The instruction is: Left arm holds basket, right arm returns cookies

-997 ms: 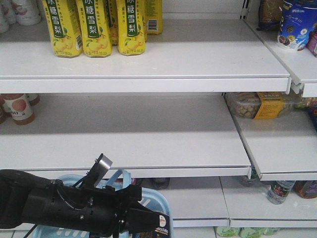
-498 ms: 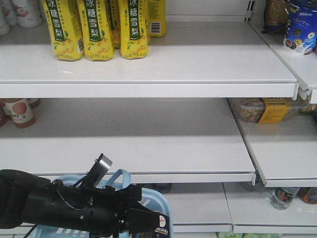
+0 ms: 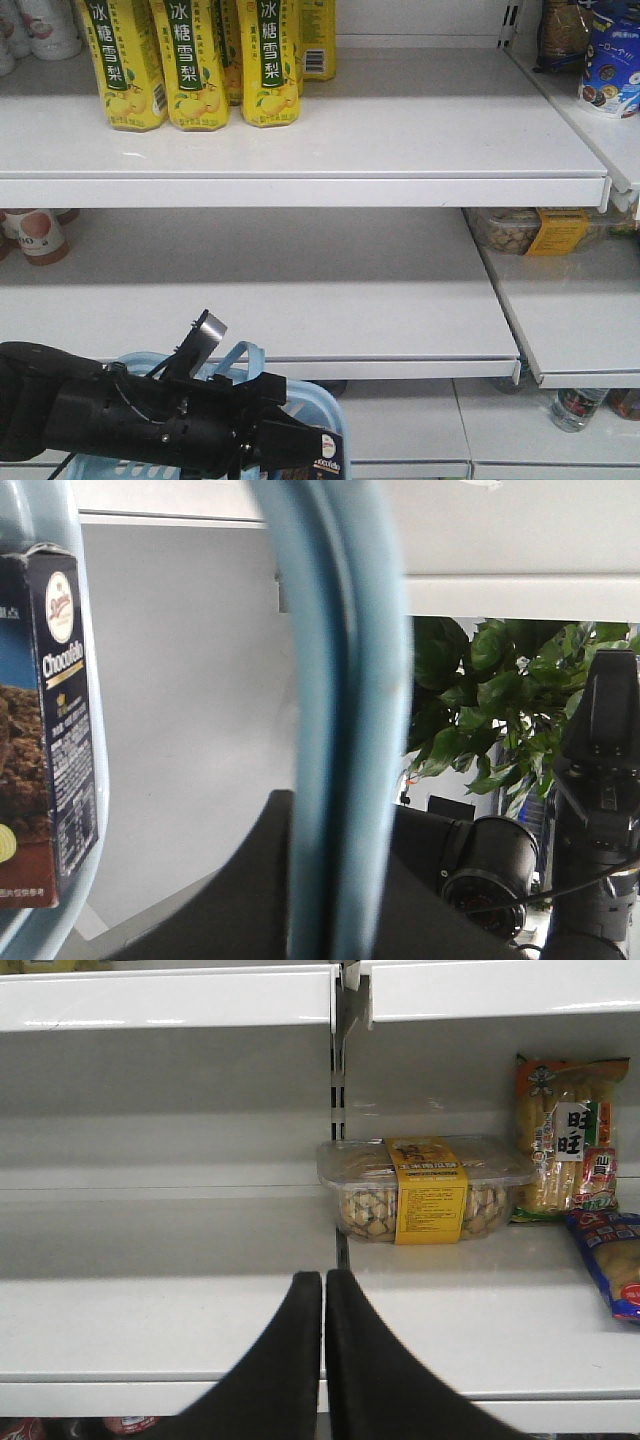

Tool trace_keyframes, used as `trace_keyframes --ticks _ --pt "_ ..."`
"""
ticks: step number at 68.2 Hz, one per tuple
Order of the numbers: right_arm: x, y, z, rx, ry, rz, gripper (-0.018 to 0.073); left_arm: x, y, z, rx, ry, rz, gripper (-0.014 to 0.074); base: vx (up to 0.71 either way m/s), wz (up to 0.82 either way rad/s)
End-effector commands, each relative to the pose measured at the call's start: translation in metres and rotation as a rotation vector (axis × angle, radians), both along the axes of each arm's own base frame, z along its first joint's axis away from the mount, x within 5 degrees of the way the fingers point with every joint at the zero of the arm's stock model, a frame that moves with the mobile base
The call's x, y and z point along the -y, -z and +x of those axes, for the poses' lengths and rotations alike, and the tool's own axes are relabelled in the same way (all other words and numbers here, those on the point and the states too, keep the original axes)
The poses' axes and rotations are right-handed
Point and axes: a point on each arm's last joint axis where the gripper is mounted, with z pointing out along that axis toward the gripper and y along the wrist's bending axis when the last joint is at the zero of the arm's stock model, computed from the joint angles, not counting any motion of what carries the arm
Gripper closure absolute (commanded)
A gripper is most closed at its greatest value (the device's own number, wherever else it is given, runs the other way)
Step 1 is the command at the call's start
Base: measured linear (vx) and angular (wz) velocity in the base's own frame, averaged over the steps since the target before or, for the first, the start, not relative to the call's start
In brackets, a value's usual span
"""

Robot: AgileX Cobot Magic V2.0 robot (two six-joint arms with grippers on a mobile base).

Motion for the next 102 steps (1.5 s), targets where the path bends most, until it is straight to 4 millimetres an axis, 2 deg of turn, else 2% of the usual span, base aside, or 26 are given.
trace_keyframes --ticks 1,102 --pt "-0.0004 -0.0074 -0.0005 0.082 -0.006 -0.006 0.0568 0.0038 -0.0216 -0.0003 0.026 0.006 -0.11 0.0604 0.03 0.0" --pt "-0.0004 -0.0074 -0.0005 0.082 -0.006 -0.006 0.0568 0.0038 -0.0216 -0.0003 0.026 0.006 -0.11 0.0603 0.03 0.0"
